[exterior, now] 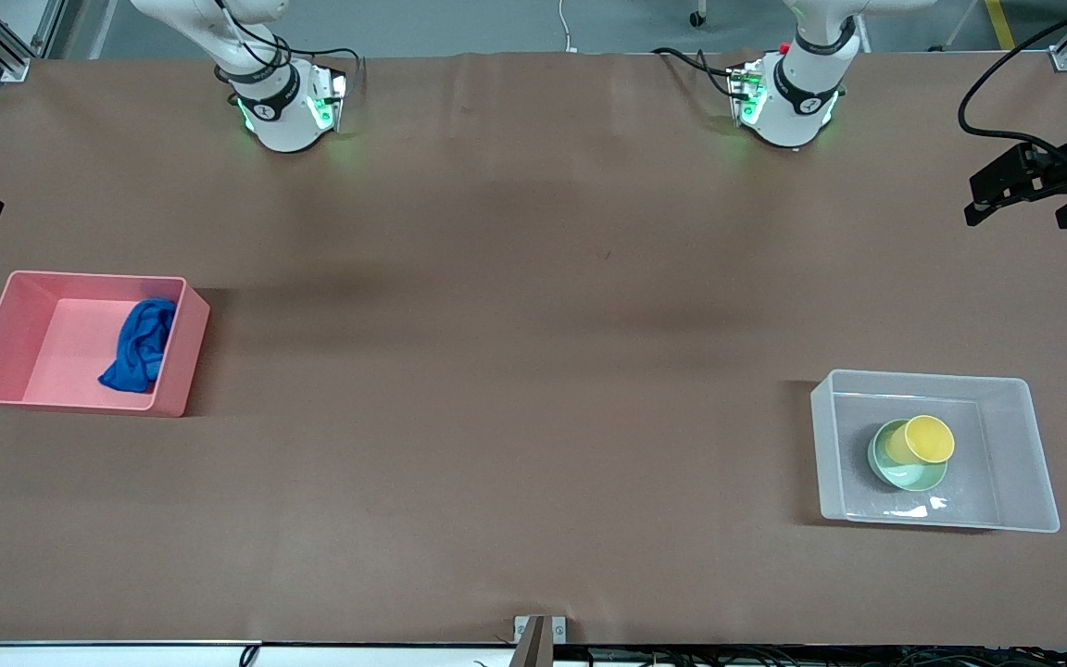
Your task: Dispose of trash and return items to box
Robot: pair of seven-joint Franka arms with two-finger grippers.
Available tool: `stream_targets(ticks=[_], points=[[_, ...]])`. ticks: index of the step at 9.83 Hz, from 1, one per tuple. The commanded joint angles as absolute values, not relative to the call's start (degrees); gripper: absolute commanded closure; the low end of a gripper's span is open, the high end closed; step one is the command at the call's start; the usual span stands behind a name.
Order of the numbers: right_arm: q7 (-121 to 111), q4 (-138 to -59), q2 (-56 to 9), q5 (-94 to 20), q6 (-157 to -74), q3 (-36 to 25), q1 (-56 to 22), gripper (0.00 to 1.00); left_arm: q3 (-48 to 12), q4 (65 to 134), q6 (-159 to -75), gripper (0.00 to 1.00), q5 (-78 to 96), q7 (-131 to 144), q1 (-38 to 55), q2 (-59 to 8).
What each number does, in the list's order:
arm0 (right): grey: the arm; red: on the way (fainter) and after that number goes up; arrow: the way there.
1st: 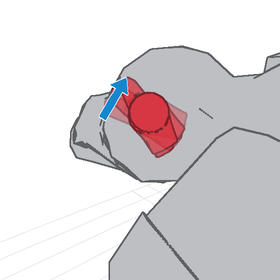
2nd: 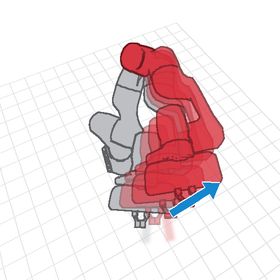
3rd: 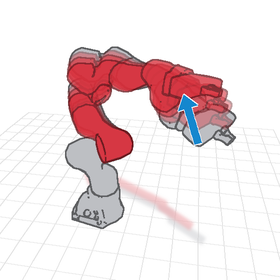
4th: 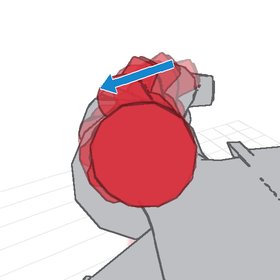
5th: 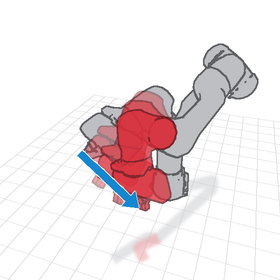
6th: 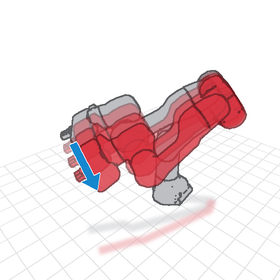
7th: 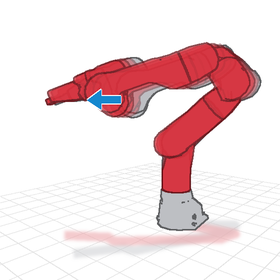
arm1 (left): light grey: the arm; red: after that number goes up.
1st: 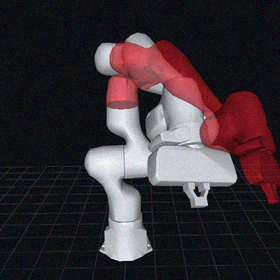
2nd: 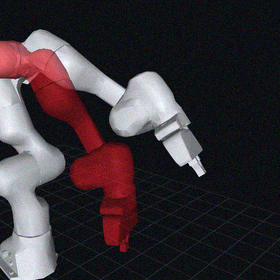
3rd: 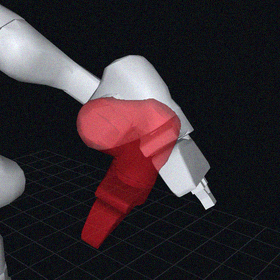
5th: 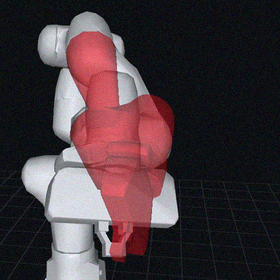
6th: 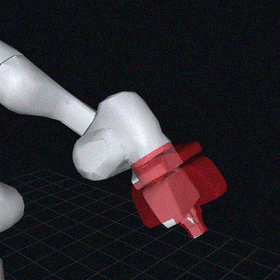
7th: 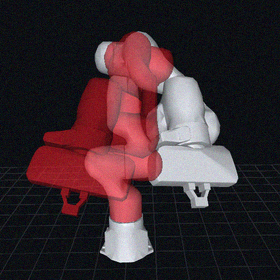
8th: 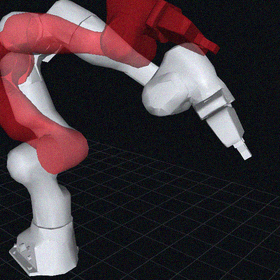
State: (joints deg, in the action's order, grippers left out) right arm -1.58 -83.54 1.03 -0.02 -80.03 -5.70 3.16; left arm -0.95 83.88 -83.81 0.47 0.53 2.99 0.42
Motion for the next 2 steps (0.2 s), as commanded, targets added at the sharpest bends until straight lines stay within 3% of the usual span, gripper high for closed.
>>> stream_targets(ticks=[1, 2], points=[[-2.2, -83.1, 1.0, 0.4, -79.5, -5.4, 3.7, 0.0, -1.5, 85.4, -83.1, 0.0, 0.1, 0.4, 2.6, 0.4], [-2.2, -83.1, 1.0, 0.4, -79.5, -5.4, 3.7, 0.0, -1.5, 85.5, -83.0, 0.0, -0.1, 0.3, 2.6, 0.4]])
